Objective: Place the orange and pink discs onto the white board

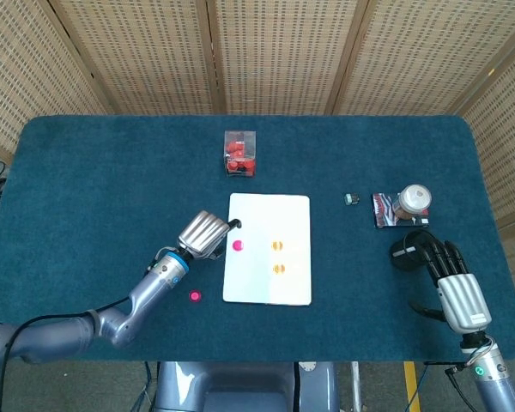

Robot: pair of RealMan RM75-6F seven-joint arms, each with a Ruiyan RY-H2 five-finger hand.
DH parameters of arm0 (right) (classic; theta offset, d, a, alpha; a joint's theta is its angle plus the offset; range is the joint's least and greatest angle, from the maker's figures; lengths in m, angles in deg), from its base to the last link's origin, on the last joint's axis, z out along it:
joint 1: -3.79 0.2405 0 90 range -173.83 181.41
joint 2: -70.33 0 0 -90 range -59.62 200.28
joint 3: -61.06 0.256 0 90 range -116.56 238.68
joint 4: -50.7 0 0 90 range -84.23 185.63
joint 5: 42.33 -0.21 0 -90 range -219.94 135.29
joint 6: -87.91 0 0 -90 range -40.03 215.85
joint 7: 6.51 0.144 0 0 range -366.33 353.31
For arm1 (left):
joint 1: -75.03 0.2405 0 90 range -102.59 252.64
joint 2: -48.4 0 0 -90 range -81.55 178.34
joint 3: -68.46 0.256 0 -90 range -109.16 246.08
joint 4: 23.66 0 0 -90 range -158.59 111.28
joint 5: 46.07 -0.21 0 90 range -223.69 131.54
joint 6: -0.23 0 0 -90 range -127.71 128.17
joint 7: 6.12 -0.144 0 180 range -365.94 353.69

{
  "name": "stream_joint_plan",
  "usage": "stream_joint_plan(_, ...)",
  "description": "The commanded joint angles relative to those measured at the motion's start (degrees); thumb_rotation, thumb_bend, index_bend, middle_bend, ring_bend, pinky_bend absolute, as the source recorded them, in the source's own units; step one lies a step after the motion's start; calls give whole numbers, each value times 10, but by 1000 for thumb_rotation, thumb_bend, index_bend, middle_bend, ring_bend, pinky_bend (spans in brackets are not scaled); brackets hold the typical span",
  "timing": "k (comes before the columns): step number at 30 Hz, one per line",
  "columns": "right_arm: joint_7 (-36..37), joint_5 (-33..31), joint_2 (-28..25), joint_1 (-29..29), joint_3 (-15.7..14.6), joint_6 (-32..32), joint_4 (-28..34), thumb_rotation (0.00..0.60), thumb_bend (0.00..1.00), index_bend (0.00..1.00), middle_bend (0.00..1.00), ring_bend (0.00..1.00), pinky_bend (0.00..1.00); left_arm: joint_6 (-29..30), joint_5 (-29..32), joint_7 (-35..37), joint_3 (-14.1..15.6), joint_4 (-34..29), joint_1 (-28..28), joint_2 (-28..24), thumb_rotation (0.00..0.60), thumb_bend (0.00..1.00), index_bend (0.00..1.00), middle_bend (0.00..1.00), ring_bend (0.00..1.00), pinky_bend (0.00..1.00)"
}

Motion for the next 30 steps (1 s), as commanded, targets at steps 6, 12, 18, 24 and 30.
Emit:
stream_joint_plan(6,-9,1,1,-1,-1,0,4,600,0,0,0,0,0,61,-132,106,85,-57,63,-98,600,349,360,1000,1000,885)
stream_joint_plan(12,-16,2,1,-2,-2,-3,9,600,0,0,0,0,0,111,-220,164,157,-39,106,-128,600,348,397,1000,1000,885)
stream_joint_plan(18,-24,4,1,-3,-2,-3,12,600,0,0,0,0,0,128,-267,178,191,-17,126,-124,600,348,398,1000,1000,885)
stream_joint_plan(24,-23,2,1,-3,-1,-2,12,600,0,0,0,0,0,133,-286,177,192,-4,129,-108,600,348,399,1000,1000,885)
stream_joint_plan(30,-19,1,0,-2,0,-1,11,600,0,0,0,0,0,129,-295,175,188,12,130,-90,600,347,399,1000,1000,885)
